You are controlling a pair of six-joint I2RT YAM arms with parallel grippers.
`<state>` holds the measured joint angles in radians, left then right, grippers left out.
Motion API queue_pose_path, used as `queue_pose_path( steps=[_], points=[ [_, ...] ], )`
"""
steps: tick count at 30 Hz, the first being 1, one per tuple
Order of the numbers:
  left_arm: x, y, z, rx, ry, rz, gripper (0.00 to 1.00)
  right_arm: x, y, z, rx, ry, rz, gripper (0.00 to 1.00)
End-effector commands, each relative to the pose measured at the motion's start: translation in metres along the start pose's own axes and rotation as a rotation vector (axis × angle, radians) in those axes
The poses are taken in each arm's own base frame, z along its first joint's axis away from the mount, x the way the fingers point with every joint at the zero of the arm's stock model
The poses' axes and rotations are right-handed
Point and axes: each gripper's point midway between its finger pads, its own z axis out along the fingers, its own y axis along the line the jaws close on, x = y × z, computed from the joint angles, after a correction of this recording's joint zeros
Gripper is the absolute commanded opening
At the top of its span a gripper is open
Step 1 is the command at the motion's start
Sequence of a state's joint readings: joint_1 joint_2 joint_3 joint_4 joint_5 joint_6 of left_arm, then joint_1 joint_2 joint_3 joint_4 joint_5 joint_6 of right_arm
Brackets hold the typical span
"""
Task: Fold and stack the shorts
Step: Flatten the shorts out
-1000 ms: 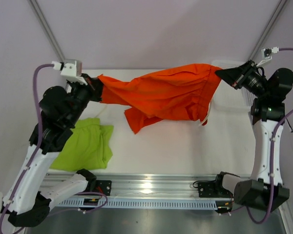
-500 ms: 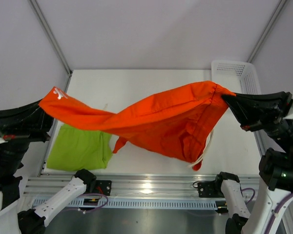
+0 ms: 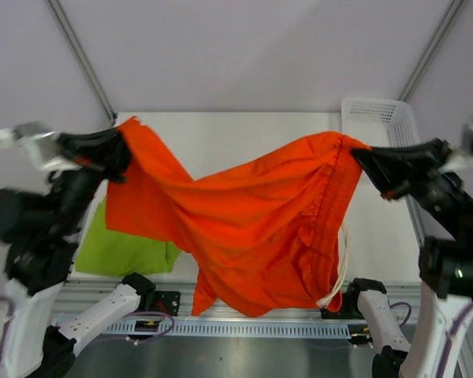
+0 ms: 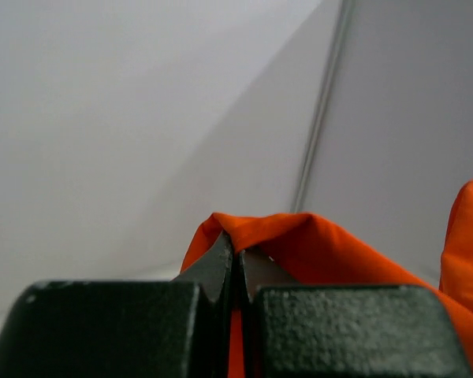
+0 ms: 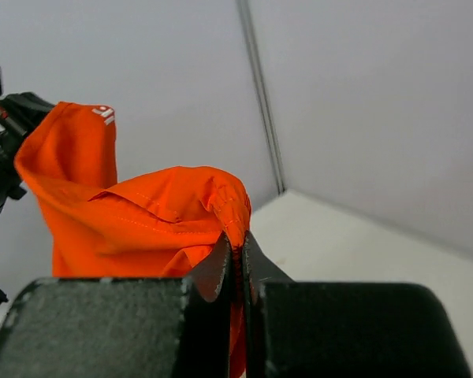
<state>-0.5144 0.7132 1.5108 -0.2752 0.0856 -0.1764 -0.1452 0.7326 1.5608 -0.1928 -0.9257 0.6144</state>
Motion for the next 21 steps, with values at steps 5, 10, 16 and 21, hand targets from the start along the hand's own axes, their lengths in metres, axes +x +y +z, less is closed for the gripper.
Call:
queue_pose_path(
  steps=[5,10,16,21],
  points=[
    [0.262,0.105,0.023,-0.334,0.493,-0.182,0.00,0.202,-0.192,-0.001,0.416,0.280,0.591,0.00],
    [0.357,0.158,-0.005,-0.475,0.648,-0.241,0.00,0.280,-0.253,-0.007,0.539,0.334,0.707,0.00],
    [0.393,0.193,0.026,-0.508,0.687,-0.185,0.00,0.338,-0.301,0.021,0.561,0.399,0.746,0.00],
    [0.416,0.227,0.057,-0.547,0.715,-0.135,0.00,0.363,-0.342,0.054,0.570,0.424,0.710,0.00]
  ],
)
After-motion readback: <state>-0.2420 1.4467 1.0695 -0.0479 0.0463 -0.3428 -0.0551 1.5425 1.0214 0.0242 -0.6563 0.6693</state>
